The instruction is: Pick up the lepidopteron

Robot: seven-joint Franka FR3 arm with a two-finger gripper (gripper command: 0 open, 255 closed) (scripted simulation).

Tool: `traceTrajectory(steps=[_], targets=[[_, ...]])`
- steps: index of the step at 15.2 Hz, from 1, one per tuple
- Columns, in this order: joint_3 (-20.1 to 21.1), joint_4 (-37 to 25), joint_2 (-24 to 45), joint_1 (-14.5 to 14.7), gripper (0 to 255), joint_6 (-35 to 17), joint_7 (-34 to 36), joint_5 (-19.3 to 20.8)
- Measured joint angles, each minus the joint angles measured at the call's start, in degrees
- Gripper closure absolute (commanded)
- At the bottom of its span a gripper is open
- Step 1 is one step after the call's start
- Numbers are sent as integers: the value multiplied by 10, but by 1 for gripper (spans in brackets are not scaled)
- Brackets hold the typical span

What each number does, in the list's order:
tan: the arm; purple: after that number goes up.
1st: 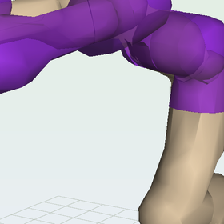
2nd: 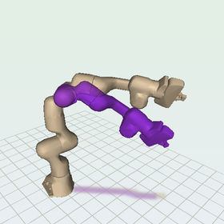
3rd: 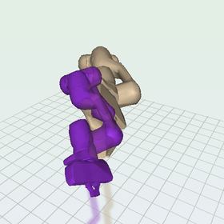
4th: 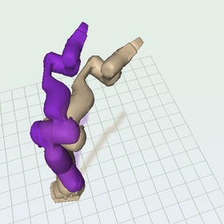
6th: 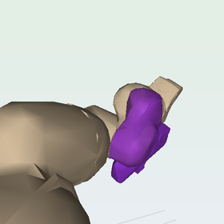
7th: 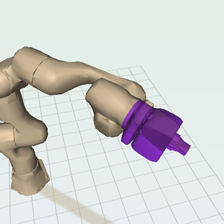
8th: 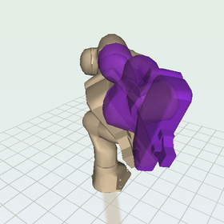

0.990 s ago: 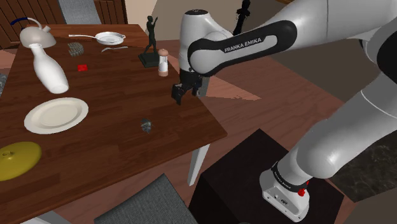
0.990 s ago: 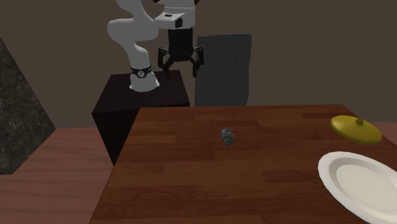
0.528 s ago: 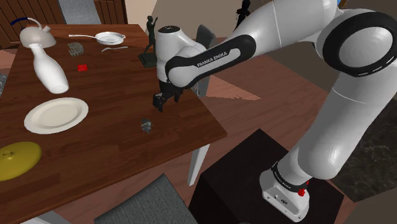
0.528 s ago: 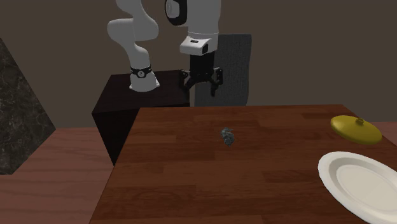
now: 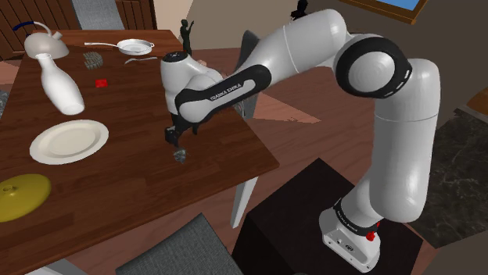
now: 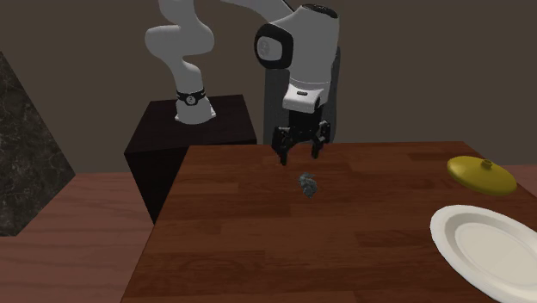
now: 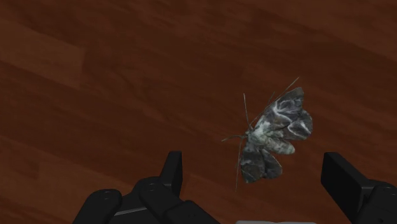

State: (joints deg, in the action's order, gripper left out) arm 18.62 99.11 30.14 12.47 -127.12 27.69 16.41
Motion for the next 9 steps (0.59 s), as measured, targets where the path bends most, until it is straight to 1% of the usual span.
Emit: traceTrajectory(steps=[3, 4, 9], targets=[[-9, -73, 67, 24, 0, 9, 6, 19], [-11, -85, 80, 29, 0, 8, 8, 22], [-18, -90, 109, 34, 0, -15, 13, 32]])
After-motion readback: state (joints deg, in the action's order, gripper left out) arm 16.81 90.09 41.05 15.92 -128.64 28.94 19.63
